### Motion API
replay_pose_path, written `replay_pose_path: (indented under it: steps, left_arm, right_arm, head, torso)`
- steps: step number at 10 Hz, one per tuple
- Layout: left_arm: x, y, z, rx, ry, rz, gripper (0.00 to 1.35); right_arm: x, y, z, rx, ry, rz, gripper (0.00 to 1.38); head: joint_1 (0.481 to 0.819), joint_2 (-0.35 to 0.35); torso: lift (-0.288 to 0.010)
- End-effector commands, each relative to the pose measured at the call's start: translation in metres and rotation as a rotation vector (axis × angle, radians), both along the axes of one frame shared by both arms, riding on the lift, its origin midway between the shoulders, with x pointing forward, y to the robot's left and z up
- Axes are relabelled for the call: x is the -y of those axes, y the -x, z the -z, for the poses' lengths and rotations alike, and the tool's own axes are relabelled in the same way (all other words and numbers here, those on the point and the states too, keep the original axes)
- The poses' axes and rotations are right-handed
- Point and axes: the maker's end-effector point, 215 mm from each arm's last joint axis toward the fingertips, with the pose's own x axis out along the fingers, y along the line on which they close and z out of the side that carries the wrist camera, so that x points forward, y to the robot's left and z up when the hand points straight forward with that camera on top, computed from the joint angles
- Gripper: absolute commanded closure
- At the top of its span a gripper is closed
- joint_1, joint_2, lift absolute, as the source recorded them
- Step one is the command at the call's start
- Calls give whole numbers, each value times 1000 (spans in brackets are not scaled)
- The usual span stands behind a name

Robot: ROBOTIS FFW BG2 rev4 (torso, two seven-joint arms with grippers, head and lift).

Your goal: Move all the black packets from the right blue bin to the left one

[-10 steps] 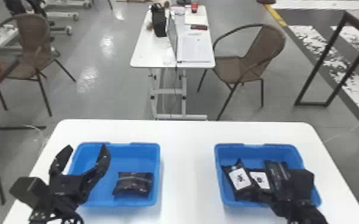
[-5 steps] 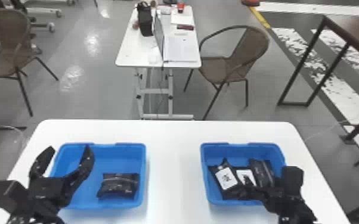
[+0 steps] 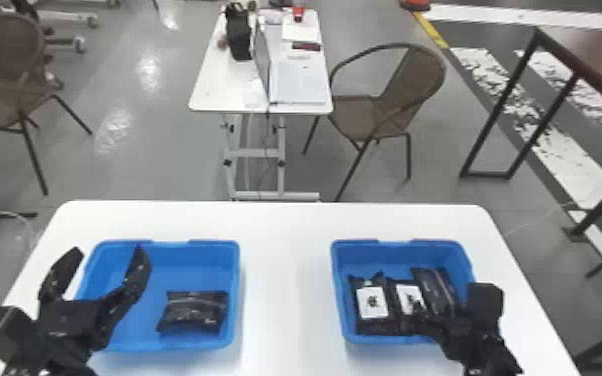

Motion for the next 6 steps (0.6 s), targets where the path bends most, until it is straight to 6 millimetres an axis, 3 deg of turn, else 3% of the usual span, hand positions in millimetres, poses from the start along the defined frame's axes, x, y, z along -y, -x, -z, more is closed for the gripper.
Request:
replay_pose_path:
  steps: [1, 6]
  left_arm:
    - [0, 0, 1, -1, 2, -2, 128]
    - [-1, 2, 3, -3, 3, -3, 128]
  right_arm:
    - [5, 2, -8, 8, 34, 35, 99]
    - [20, 7, -3, -17, 68, 86, 93]
  head:
    - [695, -97]
    - [695, -120]
  torso:
    - [0]
    - [0]
